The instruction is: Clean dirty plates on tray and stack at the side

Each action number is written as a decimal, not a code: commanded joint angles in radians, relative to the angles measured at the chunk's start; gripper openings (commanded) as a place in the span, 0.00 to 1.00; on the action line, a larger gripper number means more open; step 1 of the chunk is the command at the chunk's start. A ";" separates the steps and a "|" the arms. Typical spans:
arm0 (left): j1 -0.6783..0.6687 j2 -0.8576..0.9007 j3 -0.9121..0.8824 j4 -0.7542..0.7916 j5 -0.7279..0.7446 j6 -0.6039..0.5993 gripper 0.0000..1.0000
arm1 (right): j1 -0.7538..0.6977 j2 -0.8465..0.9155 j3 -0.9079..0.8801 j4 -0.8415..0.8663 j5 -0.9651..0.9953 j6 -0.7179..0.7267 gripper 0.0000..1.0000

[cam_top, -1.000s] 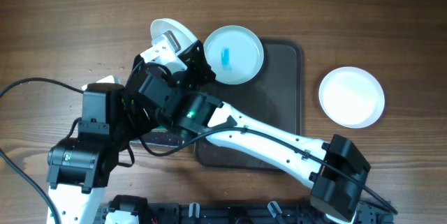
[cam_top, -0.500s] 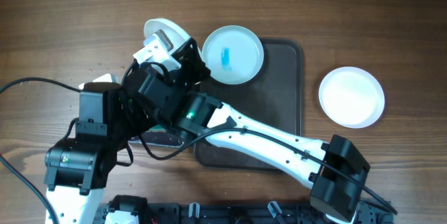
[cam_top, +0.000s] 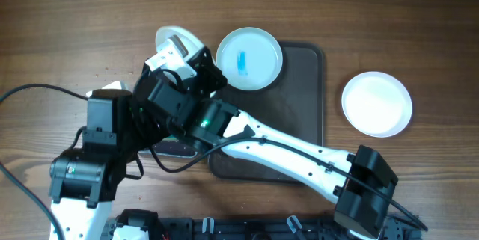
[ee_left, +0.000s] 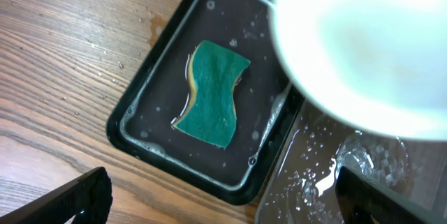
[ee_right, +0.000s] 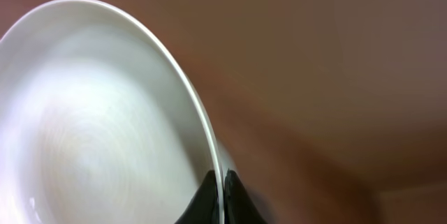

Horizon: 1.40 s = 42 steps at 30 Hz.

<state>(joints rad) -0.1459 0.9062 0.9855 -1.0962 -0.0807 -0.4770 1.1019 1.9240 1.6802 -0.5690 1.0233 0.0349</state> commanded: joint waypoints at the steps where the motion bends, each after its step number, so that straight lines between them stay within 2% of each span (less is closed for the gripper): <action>1: -0.013 0.018 -0.015 0.006 0.004 -0.006 1.00 | -0.065 -0.053 0.022 -0.073 -0.445 0.266 0.04; 5: -0.013 0.018 -0.015 0.006 0.004 -0.006 1.00 | -0.149 -0.130 0.022 -0.076 -0.898 0.254 0.04; 8: -0.013 0.018 -0.015 0.006 0.004 -0.006 1.00 | -0.214 -0.196 0.022 -0.087 -1.135 0.267 0.04; 14: -0.013 0.018 -0.015 0.006 0.004 -0.006 1.00 | -0.403 -0.277 0.022 -0.229 -1.192 0.439 0.04; 19: -0.013 0.018 -0.015 0.006 0.004 -0.006 1.00 | -0.651 -0.286 0.021 -0.340 -1.390 0.435 0.04; 32: -0.013 0.018 -0.015 0.006 0.004 -0.006 1.00 | -1.347 -0.285 -0.006 -0.602 -1.373 0.311 0.04; 37: -0.013 0.018 -0.015 0.006 0.004 -0.006 1.00 | -1.599 -0.284 -0.160 -0.608 -1.326 0.280 0.04; 42: -0.013 0.018 -0.015 0.006 0.004 -0.006 1.00 | -1.754 -0.284 -0.411 -0.522 -1.350 0.261 0.04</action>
<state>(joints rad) -0.1570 0.9245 0.9768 -1.0924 -0.0704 -0.4808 -0.5941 1.6505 1.4055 -1.1294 -0.3031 0.3386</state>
